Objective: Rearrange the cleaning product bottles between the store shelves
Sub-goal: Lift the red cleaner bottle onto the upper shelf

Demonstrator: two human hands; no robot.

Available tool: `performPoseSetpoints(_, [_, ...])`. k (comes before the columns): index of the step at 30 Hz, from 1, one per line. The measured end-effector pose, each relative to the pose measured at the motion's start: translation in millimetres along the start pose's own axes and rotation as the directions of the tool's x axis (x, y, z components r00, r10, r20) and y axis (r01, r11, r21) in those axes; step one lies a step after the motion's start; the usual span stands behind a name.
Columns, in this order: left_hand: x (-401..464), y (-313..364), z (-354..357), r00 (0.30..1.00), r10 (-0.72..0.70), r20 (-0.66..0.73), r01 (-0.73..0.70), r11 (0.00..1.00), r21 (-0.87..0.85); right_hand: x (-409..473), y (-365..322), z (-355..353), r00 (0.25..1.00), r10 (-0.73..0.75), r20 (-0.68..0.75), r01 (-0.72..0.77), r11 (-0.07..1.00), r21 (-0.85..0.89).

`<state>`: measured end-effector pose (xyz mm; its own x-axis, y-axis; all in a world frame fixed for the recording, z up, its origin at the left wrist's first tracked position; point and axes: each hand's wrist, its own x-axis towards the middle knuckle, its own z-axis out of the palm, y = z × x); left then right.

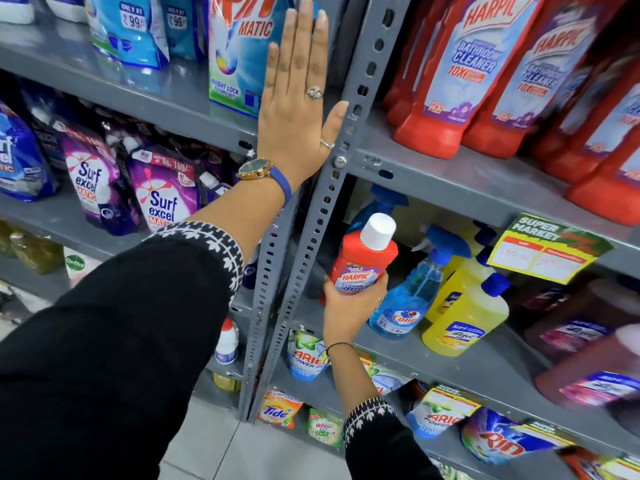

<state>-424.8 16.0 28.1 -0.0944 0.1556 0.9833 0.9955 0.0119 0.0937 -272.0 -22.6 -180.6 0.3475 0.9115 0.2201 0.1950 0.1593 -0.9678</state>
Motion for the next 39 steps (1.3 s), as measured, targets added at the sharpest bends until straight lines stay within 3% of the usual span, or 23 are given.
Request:
performPoseSetpoints(12, [-2.5, 2.3, -11.6, 0.995, 0.025, 0.093, -0.022, 0.999, -0.037, -18.4, -100.7, -45.3, 0.971, -0.240, 0.006, 0.238, 0.965, 0.107])
performPoseSetpoints(17, [-3.0, 2.9, -11.2, 0.993, 0.013, 0.118, -0.008, 0.999, -0.043, -5.5, -166.8, -71.0, 0.928, -0.356, -0.112, 0.370, 0.915, 0.160])
performPoseSetpoints(23, [-2.3, 3.7, -11.6, 0.992, 0.004, 0.127, 0.006, 0.997, -0.083, 49.9, -243.0, -87.7, 0.801, -0.468, -0.375, 0.544, 0.829, 0.128])
performPoseSetpoints(29, [-3.0, 4.5, -11.5, 0.994, 0.009, 0.108, -0.001, 0.997, -0.073, 117.9, -269.2, -89.8, 0.759, -0.453, -0.468, 0.517, 0.856, 0.011])
performPoseSetpoints(34, [-3.7, 2.5, -6.7, 0.996, 0.013, 0.089, -0.006, 0.997, -0.073, 159.3, -253.5, -83.1, 0.822, -0.411, -0.393, 0.401, 0.909, -0.112])
performPoseSetpoints(39, [-4.4, 0.5, -2.7, 0.997, 0.019, 0.081, -0.014, 0.998, -0.057, 174.7, -243.7, -73.5, 0.837, -0.436, -0.332, 0.398, 0.900, -0.179])
